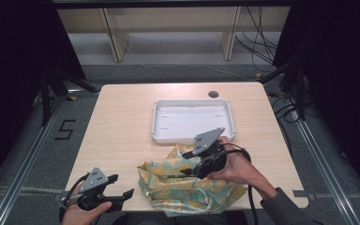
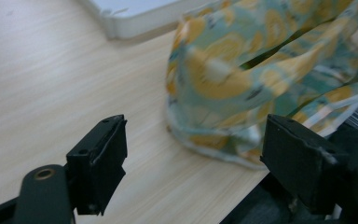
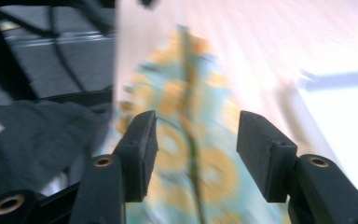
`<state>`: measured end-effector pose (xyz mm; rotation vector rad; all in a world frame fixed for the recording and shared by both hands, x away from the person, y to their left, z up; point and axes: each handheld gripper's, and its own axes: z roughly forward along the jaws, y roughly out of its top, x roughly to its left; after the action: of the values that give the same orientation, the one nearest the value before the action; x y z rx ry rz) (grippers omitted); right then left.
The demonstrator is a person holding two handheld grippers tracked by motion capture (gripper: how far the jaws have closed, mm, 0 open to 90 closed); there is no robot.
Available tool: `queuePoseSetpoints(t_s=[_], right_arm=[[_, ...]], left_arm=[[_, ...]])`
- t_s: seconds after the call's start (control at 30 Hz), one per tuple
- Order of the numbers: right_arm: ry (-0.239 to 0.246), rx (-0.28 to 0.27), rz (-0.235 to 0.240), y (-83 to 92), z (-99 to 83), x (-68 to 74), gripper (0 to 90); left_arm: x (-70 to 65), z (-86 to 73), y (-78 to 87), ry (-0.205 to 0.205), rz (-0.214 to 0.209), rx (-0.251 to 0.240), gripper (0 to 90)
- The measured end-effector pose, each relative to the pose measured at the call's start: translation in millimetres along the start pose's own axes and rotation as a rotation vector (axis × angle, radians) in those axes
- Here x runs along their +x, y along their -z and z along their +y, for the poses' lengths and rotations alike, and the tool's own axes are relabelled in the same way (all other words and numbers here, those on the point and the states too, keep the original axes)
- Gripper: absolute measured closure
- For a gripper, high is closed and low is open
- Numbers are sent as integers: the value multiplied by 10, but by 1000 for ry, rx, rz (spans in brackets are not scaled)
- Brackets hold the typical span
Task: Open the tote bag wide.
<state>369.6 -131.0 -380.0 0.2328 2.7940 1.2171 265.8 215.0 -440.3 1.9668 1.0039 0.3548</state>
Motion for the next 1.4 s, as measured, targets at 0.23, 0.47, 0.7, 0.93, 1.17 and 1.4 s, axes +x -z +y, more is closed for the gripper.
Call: queuePoseSetpoints(t_s=[0.23,0.47,0.7,0.93,1.17,1.4], right_arm=[[-103,65,-100,164,-315,-277,460],[-148,125,-99,100,-506,-396,451],[-167,146,-64,13,-574,-417,445],[-159,183,-22,-100,-609,-400,450],[-112,253,29,-184,-619,-358,838],[-80,244,-119,-94,-519,-447,900]], left_arm=[[-438,346,-206,-163,-130,-7,240],[-670,629,-590,-305,-216,70,254],[-773,684,-897,-359,-240,151,267],[-715,620,-1118,-375,-248,206,534],[-719,553,-1095,-442,-277,241,831],[-756,387,-958,-507,-310,301,888]])
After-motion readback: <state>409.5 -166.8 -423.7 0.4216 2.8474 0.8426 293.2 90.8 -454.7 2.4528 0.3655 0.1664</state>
